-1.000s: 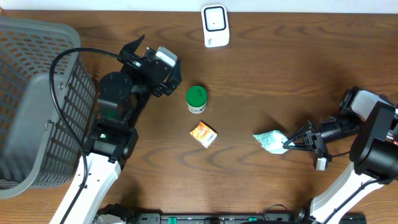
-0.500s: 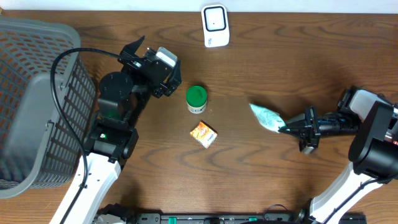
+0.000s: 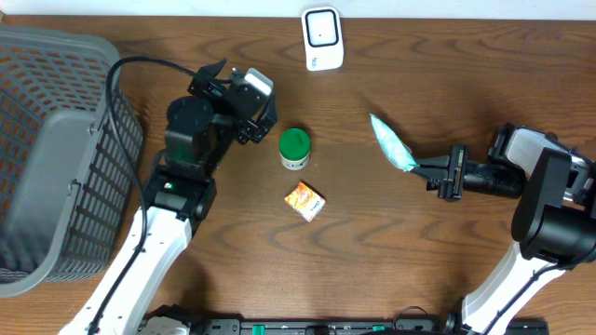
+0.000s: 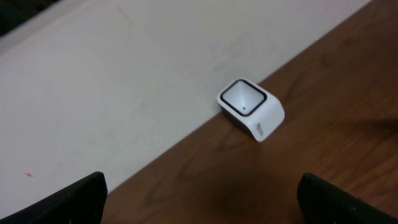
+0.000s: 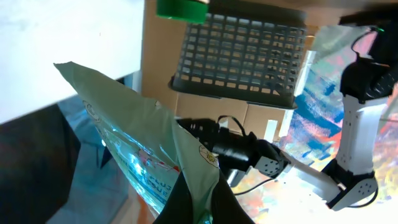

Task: Scan the item barcode

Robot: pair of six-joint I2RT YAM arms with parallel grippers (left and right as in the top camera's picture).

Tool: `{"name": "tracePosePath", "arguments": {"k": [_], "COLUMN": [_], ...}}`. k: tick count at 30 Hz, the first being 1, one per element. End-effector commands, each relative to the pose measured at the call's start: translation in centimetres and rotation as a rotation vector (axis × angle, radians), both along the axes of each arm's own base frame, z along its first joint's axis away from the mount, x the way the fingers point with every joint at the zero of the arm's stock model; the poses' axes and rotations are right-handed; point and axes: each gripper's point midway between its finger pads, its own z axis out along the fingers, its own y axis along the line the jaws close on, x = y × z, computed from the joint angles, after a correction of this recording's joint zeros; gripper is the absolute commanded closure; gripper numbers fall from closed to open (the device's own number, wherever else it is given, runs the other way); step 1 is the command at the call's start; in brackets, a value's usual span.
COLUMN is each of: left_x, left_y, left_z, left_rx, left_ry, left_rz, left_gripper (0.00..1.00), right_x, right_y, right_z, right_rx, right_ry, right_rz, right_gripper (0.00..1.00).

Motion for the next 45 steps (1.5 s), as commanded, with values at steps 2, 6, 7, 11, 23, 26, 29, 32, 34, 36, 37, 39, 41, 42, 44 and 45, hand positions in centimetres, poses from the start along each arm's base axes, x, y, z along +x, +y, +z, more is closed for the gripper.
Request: {"name": "tracePosePath", "arguments": {"k": [2, 6, 7, 11, 23, 26, 29, 32, 34, 36, 37, 39, 41, 42, 44, 45], "left_x": [0.4, 0.6, 0.6, 0.7, 0.8, 0.8, 0.8, 0.8, 0.9, 0.9, 0.9, 0.9, 0.8, 0.8, 0.7, 0.7], "left_y": [0.0, 0.4, 0.4, 0.4, 0.4, 0.3, 0.4, 0.3, 0.3, 0.3, 0.3, 0.3, 0.3, 0.4, 0.4, 0.4], "left_z": [-0.3, -0.7, -0.8, -0.7, -0.2, -0.1, 0.1, 0.2, 0.3, 0.5, 0.7, 0.8, 1.0, 1.2, 1.3, 1.4], "left_rx": [-0.003, 0.007, 0.008, 0.006, 0.000, -0.002, -0.003, -0.004, -0.006, -0.009, -0.010, -0.012, -0.014, -0.015, -0.016, -0.017], "left_ry": [0.011, 0.021, 0.022, 0.018, -0.001, -0.007, -0.013, -0.016, -0.020, -0.029, -0.034, -0.039, -0.044, -0.047, -0.051, -0.054], "left_rz": [0.000, 0.027, 0.027, 0.026, 0.026, 0.026, 0.026, 0.026, 0.026, 0.026, 0.026, 0.026, 0.026, 0.026, 0.026, 0.026], "left_gripper": [0.02, 0.02, 0.02, 0.02, 0.02, 0.02, 0.02, 0.02, 0.02, 0.02, 0.02, 0.02, 0.02, 0.02, 0.02, 0.02], "right_x": [0.8, 0.0, -0.1, 0.0, -5.8, -6.5, -7.0, -7.9, -8.4, -8.8, -9.0, -9.2, -9.2, -9.1, -9.0, -9.0], "right_y": [-0.1, -0.3, -0.4, -0.9, -2.1, -2.4, -2.7, -3.2, -3.5, -3.8, -3.8, -3.7, -3.7, -3.6, -3.6, -3.6], "right_z": [1.0, -0.1, -0.2, -0.2, -3.3, -3.6, -4.1, -4.9, -5.3, -5.5, -5.4, -5.1, -5.0, -4.9, -4.9, -4.9], "right_rx": [0.010, -0.018, -0.024, -0.048, -0.196, -0.217, -0.250, -0.312, -0.350, -0.378, -0.381, -0.373, -0.368, -0.363, -0.358, -0.359], "right_ry": [-0.074, 0.013, 0.026, -0.099, 0.597, 0.812, 0.983, 1.177, 1.278, 1.338, 1.354, 1.374, 1.345, 1.318, 1.269, 1.259], "right_rz": [-0.040, 0.006, 0.012, 0.005, 0.198, 0.179, 0.156, 0.126, 0.107, 0.099, 0.100, 0.109, 0.122, 0.129, 0.144, 0.148], "right_gripper": [0.98, 0.98, 0.98, 0.99, 0.99, 0.99, 0.99, 0.99, 0.99, 0.99, 0.99, 0.99, 0.98, 0.98, 0.98, 0.99]}}
